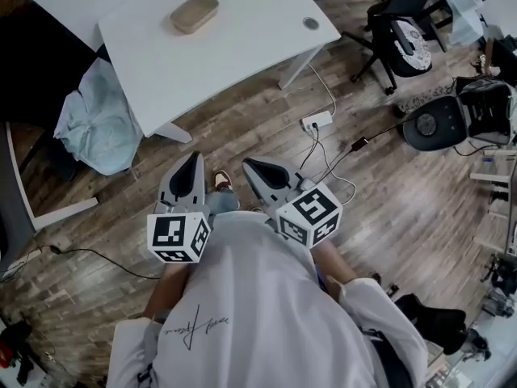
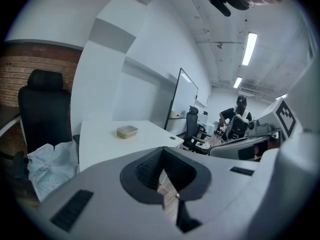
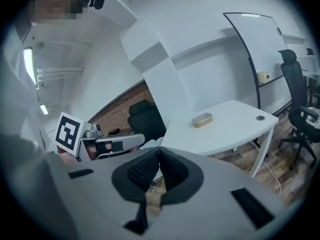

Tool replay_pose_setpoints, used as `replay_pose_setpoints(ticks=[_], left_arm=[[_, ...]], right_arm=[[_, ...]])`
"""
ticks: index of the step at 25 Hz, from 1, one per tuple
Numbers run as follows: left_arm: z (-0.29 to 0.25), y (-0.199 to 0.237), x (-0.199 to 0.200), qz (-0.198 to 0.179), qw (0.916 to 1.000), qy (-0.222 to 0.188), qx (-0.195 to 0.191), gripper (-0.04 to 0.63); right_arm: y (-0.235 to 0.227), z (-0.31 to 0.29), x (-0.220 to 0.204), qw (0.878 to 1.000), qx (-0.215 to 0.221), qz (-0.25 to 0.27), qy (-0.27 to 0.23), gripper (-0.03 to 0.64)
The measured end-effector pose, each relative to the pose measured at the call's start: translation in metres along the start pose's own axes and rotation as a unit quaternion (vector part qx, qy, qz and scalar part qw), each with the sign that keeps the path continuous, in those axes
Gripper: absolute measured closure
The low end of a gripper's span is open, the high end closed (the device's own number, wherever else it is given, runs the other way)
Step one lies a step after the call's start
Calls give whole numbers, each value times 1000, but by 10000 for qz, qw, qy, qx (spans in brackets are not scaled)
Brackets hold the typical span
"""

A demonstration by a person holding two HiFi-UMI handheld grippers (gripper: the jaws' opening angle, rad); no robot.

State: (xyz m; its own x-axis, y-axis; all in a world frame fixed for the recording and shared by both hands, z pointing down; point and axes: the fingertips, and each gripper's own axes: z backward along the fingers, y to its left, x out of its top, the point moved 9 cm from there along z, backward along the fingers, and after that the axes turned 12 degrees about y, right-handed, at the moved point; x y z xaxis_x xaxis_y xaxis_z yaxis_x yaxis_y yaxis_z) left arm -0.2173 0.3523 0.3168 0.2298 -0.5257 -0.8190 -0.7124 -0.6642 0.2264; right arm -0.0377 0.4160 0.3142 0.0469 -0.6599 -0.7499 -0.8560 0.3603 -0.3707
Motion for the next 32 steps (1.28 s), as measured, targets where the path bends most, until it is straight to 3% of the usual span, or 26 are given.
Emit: replay_pose_setpoints(ticks=[6,17,32], left_arm=[[-15,25,16,-76,9996,-51,-249,588],[-26,56,24,123,9996,27,-250,588],[-98,79,70,235,9997,107,-1,588]], right_arm=[[7,-29,25,9992,117,383,-14,606],[5,-61,41,9987,245,443,72,606],[-91,-85,96,9977,222,636,58,607]])
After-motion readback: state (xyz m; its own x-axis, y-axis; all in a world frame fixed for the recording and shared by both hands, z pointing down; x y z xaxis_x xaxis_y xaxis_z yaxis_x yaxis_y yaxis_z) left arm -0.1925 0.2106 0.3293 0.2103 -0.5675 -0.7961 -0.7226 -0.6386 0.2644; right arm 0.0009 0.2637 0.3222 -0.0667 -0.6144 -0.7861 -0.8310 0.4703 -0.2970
